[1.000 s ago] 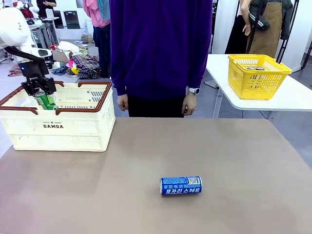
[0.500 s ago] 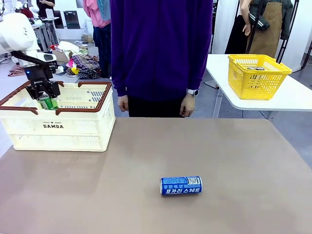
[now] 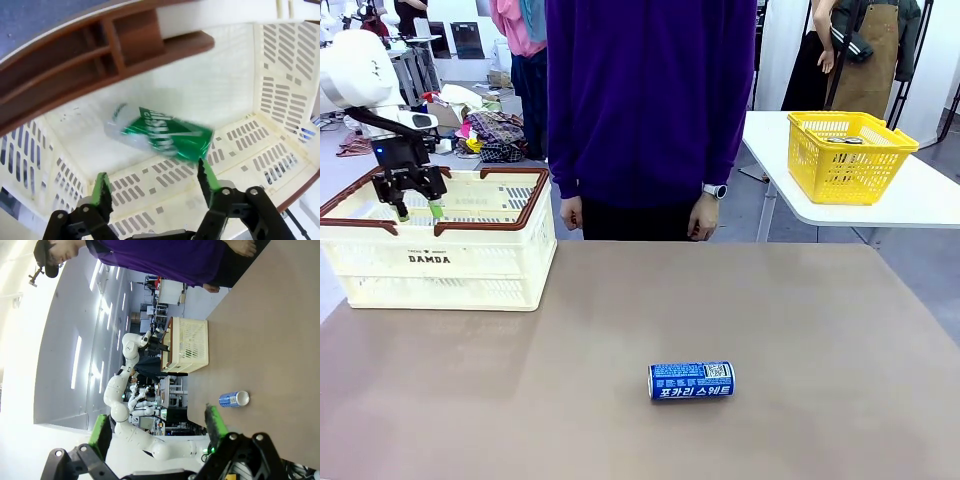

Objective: Place the drinks into the Shopping basket.
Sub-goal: Pick up one drink and place it into the Shopping basket.

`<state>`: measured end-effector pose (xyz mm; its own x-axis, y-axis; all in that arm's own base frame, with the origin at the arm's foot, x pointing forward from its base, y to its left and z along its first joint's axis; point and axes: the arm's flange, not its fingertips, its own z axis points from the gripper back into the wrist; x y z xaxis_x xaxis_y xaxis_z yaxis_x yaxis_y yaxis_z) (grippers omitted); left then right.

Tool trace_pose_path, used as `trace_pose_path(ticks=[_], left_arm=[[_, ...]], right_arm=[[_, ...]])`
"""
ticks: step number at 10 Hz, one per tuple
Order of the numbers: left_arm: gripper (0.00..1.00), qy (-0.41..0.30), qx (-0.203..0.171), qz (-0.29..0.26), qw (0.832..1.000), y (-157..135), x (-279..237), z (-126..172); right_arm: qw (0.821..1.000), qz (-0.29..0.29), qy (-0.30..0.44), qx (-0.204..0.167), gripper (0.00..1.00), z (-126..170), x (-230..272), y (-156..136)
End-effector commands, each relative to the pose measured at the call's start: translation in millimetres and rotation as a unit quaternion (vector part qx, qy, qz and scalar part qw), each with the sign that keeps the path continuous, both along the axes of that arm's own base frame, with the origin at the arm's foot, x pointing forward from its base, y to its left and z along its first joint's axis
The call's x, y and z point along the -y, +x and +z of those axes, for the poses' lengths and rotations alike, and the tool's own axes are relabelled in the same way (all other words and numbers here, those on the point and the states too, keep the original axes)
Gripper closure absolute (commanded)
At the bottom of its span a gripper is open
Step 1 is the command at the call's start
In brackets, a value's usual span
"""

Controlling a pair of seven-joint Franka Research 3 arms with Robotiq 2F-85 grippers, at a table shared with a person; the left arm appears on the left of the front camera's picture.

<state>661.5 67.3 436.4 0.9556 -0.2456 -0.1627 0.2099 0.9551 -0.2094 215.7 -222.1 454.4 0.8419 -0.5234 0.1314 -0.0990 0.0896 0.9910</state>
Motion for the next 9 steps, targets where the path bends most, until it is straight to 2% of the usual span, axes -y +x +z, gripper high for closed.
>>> trace_pose_path(ticks=[1,4,6,7,8,9], left_arm=[[0.00,0.010,0.007,0.001,1.000,-3.7,0.7,4.8],[0.00,0.004,0.024,-0.006,1.000,-12.3,0.8,15.2],[0.00,-0.005,0.048,-0.008,0.999,-25.2,-2.2,36.9],[0.00,-0.021,0.055,-0.021,0.998,-38.9,-3.2,59.6],[0.00,-0.048,0.067,-0.018,0.996,-70.0,-3.9,89.1],[0.00,-0.074,0.061,-0.034,0.995,-105.3,-6.3,109.2]], right_arm=[[1.000,-0.004,0.010,0.004,0.00,4.6,1.1,0.8],[1.000,-0.004,0.010,0.004,0.00,4.6,1.1,0.8],[1.000,-0.004,0.010,0.004,0.00,4.6,1.1,0.8],[1.000,-0.004,0.010,0.004,0.00,4.6,1.1,0.8],[1.000,-0.004,0.010,0.004,0.00,4.6,1.1,0.8],[1.000,-0.004,0.010,0.004,0.00,4.6,1.1,0.8]])
